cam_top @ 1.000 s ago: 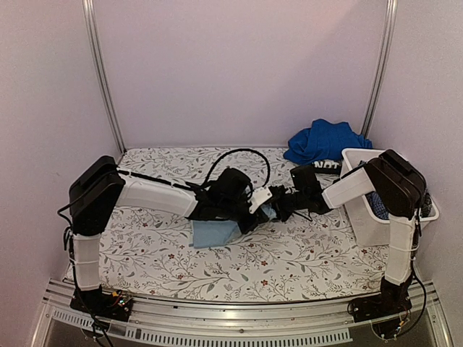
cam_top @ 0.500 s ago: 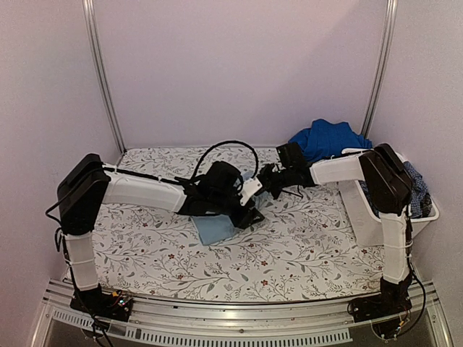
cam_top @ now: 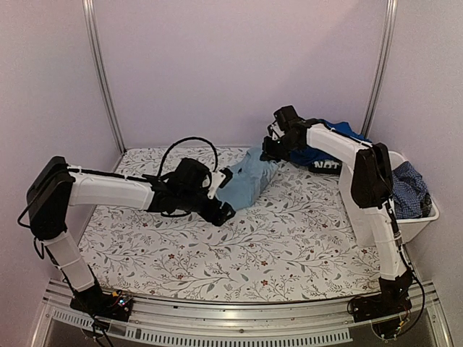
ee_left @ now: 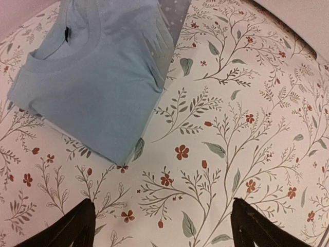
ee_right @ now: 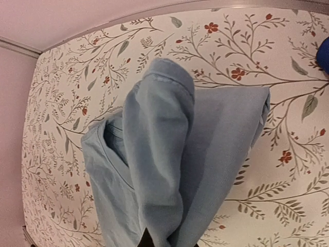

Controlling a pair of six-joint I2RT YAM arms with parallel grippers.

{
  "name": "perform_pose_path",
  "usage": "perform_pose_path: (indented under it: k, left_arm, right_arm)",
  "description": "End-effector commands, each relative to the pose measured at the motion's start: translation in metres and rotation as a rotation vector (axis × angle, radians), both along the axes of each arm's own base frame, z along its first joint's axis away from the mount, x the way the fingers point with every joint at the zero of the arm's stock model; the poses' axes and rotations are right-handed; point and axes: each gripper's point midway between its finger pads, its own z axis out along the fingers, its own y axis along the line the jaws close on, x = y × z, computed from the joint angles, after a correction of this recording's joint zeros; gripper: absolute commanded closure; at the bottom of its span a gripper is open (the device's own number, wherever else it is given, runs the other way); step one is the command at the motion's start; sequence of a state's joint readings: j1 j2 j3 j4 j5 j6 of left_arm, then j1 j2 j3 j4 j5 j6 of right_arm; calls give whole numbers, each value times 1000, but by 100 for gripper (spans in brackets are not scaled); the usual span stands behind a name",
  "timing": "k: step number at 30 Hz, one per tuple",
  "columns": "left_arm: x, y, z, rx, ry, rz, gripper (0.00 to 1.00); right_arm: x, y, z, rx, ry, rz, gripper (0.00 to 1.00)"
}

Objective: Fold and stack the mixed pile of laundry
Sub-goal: Place the square-folded T-shirt at the corner of the board.

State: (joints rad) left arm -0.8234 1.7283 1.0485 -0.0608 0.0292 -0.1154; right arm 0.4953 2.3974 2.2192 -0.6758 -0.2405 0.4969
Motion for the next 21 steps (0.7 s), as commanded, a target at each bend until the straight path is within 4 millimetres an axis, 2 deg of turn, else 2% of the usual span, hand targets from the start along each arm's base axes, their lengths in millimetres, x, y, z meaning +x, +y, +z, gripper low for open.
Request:
perform_pose_path:
  k: [1, 2, 3, 7, 11, 21]
  left_arm:
    - [-3, 12, -3, 10, 44, 63, 8]
    - [-3, 12, -4, 12, 50, 66, 7]
    - [-3, 12, -5, 16, 54, 67, 1]
    - [-4, 12, -14, 51, 82, 64, 0]
    - [-4, 12, -17, 73, 97, 63, 0]
    - [-2, 9, -9, 24, 122, 101, 0]
  right_arm:
    - [31, -53, 23, -233, -171, -5, 100]
    - [36, -61, 30, -256, -202, -14, 100]
    - [43, -68, 40, -268, -234, -21, 100]
    - [62, -92, 73, -298, -341, -72, 100]
    - [76, -105, 112, -299, -450, -98, 100]
    - [87, -133, 184, -344, -641, -147, 100]
